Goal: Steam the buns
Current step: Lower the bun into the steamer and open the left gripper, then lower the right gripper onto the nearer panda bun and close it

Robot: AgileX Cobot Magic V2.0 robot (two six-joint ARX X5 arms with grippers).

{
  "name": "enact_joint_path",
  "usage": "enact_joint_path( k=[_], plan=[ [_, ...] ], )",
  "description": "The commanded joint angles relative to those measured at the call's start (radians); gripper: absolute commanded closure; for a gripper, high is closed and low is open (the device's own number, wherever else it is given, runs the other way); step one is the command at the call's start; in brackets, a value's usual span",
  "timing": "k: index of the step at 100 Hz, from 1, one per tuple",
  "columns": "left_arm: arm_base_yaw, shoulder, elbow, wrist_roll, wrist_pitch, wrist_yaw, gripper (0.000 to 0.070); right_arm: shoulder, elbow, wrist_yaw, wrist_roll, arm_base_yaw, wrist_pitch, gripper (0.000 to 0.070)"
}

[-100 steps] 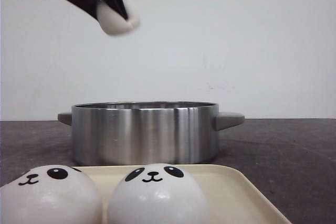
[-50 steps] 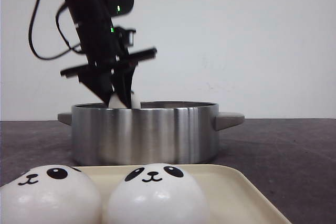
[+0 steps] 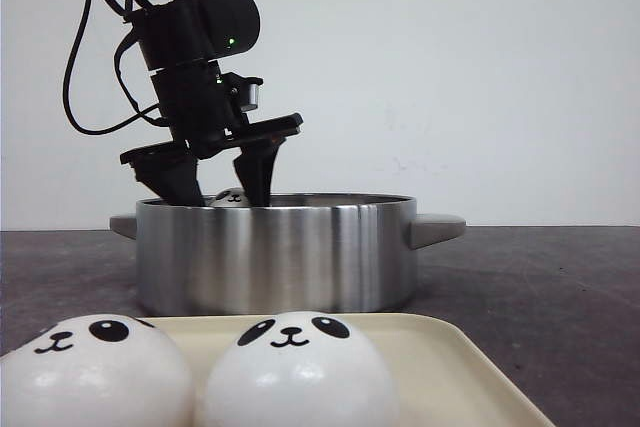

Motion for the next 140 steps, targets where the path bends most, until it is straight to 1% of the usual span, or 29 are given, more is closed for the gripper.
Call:
enact_joint_path(
  k=[1, 15, 21, 31, 46, 57, 71, 80, 92, 106, 117, 120, 123, 126, 130, 134, 135, 136, 139, 140],
  plan=[
    [-0.005, 0.026, 0.026, 0.013, -0.005, 0.001, 0.018, 0.008, 0.021, 0.0, 0.024, 0.013, 0.005, 0.069],
    [-0.005, 0.025, 0.031, 0.012, -0.034, 0.001, 0.0168, 0.008, 0.021, 0.001, 0.031, 0.013, -0.001, 0.069],
    [-0.005, 0.025, 0.039, 0.012, -0.056, 0.001, 0.0135, 0.008, 0.021, 0.001, 0.031, 0.013, -0.011, 0.069],
    [-0.005, 0.012, 0.053, 0.004, -0.094, 0.001, 0.0138, 0.013, 0.02, 0.003, 0.032, 0.012, -0.039, 0.069],
    [-0.024, -0.087, 0.053, -0.003, -0.066, 0.001, 0.0139, 0.02, -0.016, 0.003, 0.048, 0.012, -0.063, 0.069],
    [-0.053, -0.211, 0.053, -0.005, -0.04, 0.001, 0.0139, 0.02, -0.076, 0.002, 0.097, 0.012, -0.061, 0.069],
    [-0.109, -0.394, 0.053, 0.003, -0.038, 0.0, 0.0142, 0.02, -0.195, -0.01, 0.195, 0.012, -0.03, 0.069],
    [-0.146, -0.509, 0.052, 0.002, -0.039, -0.014, 0.0143, 0.02, -0.29, -0.048, 0.251, 0.012, -0.015, 0.069],
    [-0.192, -0.642, 0.052, 0.002, -0.04, -0.027, 0.0143, 0.02, -0.446, -0.135, 0.334, 0.016, 0.044, 0.069],
    [-0.222, -0.762, 0.052, -0.002, -0.068, -0.029, 0.0143, 0.026, -0.646, -0.245, 0.418, 0.026, 0.163, 0.0688],
    [-0.224, -0.833, 0.052, -0.011, -0.124, -0.041, 0.0143, 0.038, -0.773, -0.308, 0.489, 0.038, 0.258, 0.0683],
    [-0.224, -0.849, 0.052, -0.013, -0.144, -0.043, 0.0143, 0.039, -0.8, -0.327, 0.508, 0.042, 0.276, 0.0656],
    [-0.224, -0.863, 0.052, -0.013, -0.162, -0.049, 0.0143, 0.043, -0.824, -0.337, 0.527, 0.043, 0.293, 0.0596],
    [-0.224, -0.88, 0.052, -0.013, -0.185, -0.058, 0.0143, 0.05, -0.845, -0.353, 0.544, 0.049, 0.311, 0.0515],
    [-0.224, -0.895, 0.052, -0.013, -0.209, -0.068, 0.0143, 0.061, -0.865, -0.373, 0.565, 0.056, 0.327, 0.0386],
    [-0.224, -0.909, 0.052, -0.012, -0.231, -0.081, 0.0143, 0.074, -0.875, -0.38, 0.577, 0.063, 0.329, 0.0257],
    [-0.224, -0.913, 0.052, -0.012, -0.237, -0.085, 0.0143, 0.076, -0.876, -0.38, 0.578, 0.065, 0.328, 0.0243],
    [-0.224, -0.918, 0.052, -0.013, -0.244, -0.091, 0.0143, 0.083, -0.877, -0.38, 0.581, 0.069, 0.326, 0.0202],
    [-0.224, -0.925, 0.052, -0.012, -0.255, -0.098, 0.0143, 0.095, -0.877, -0.379, 0.583, 0.076, 0.322, 0.0147],
    [-0.224, -0.928, 0.052, -0.012, -0.259, -0.1, 0.0143, 0.097, -0.877, -0.379, 0.583, 0.077, 0.322, 0.014]
  ],
)
